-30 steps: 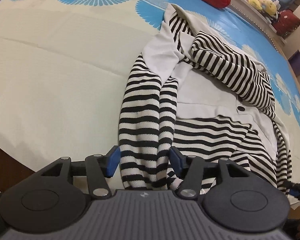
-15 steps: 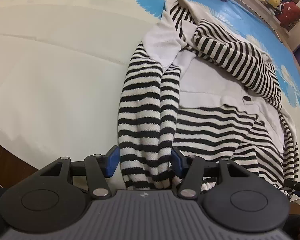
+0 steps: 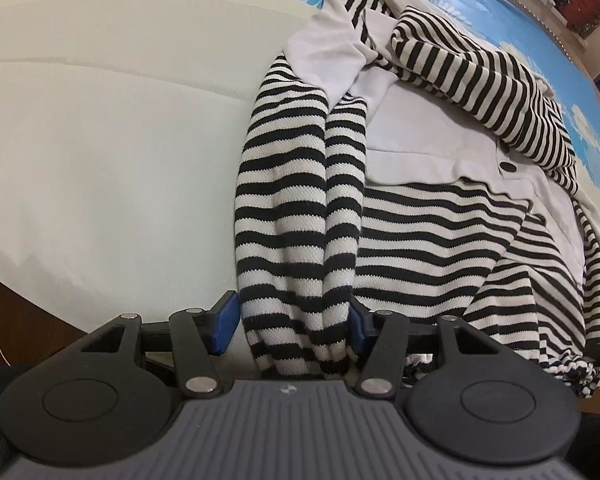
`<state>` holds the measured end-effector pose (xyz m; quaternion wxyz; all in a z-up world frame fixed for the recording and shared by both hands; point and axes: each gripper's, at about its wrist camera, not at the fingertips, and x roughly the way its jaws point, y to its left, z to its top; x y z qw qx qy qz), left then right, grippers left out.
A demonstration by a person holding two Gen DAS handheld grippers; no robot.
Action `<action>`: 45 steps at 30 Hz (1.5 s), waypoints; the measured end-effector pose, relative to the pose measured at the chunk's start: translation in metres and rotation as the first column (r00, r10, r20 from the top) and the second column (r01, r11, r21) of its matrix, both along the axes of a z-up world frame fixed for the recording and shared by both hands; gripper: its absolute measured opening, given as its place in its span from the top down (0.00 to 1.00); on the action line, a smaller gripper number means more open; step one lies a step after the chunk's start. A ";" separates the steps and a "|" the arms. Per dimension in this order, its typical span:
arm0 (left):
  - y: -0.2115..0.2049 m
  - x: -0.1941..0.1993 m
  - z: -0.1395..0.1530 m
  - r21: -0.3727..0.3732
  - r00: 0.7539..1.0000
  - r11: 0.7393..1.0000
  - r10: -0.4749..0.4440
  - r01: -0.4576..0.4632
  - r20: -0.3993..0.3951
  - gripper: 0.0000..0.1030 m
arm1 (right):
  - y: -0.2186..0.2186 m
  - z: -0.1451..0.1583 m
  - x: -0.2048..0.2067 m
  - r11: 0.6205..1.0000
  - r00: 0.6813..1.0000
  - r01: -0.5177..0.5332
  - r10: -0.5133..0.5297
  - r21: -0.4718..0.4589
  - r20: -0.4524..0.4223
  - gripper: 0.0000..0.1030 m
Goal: Fold small clothes
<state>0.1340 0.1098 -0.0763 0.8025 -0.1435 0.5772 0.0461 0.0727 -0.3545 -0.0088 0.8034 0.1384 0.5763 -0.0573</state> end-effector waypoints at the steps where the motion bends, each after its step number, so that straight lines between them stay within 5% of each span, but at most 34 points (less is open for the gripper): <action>1: -0.001 0.000 0.000 0.002 1.000 1.000 -0.005 0.005 0.000 0.44 | 0.001 0.000 0.000 1.000 1.000 -0.009 0.009 0.011 0.001 0.60; 2: -0.002 0.000 -0.001 0.003 1.000 1.000 -0.011 0.011 0.002 0.47 | 0.002 0.000 0.000 1.000 1.000 -0.020 0.019 0.023 0.004 0.66; 4: -0.003 -0.001 0.000 -0.010 0.999 0.999 -0.035 0.035 0.014 0.84 | 0.003 0.003 0.000 0.999 0.999 -0.037 0.036 0.029 0.017 0.84; 5: -0.003 -0.002 0.002 -0.027 0.999 0.999 -0.042 0.043 0.027 0.90 | 0.003 0.006 -0.001 0.999 0.999 -0.033 0.032 0.028 0.029 0.84; 11: 0.005 -0.015 0.025 -0.101 0.994 0.995 0.002 0.009 0.108 0.91 | -0.016 0.019 -0.008 0.996 0.994 0.076 -0.080 0.055 0.075 0.86; 13: 0.003 -0.014 0.019 -0.087 0.997 0.996 -0.010 0.016 0.075 0.89 | -0.015 0.013 -0.007 0.996 0.997 0.069 -0.071 0.050 0.041 0.86; 17: 0.006 -0.011 0.004 -0.074 1.000 0.997 0.010 -0.010 0.001 0.71 | -0.008 0.003 -0.004 0.999 0.999 0.047 -0.047 0.026 -0.009 0.77; 19: 0.009 -0.010 0.003 -0.081 1.000 0.996 0.023 -0.023 -0.005 0.69 | -0.007 0.003 -0.003 0.999 0.999 0.046 -0.046 0.016 -0.015 0.67; 23: 0.008 -0.009 0.000 -0.084 1.000 0.996 0.017 -0.018 -0.013 0.66 | -0.006 0.000 -0.004 0.999 0.999 0.032 -0.031 0.012 -0.030 0.67; 31: 0.002 -0.009 -0.003 -0.068 1.000 0.998 -0.006 0.005 -0.011 0.67 | 0.003 0.000 -0.005 1.000 0.999 -0.018 0.018 -0.020 -0.036 0.67; 35: 0.001 -0.009 -0.002 -0.082 0.999 0.996 -0.033 0.033 0.004 0.88 | 0.002 -0.001 -0.005 1.000 0.999 -0.029 0.028 -0.008 -0.035 0.72; 45: 0.004 -0.011 -0.002 -0.085 1.000 0.996 -0.025 0.025 -0.001 0.80 | 0.002 -0.002 -0.005 0.999 0.998 -0.046 0.045 -0.012 -0.039 0.72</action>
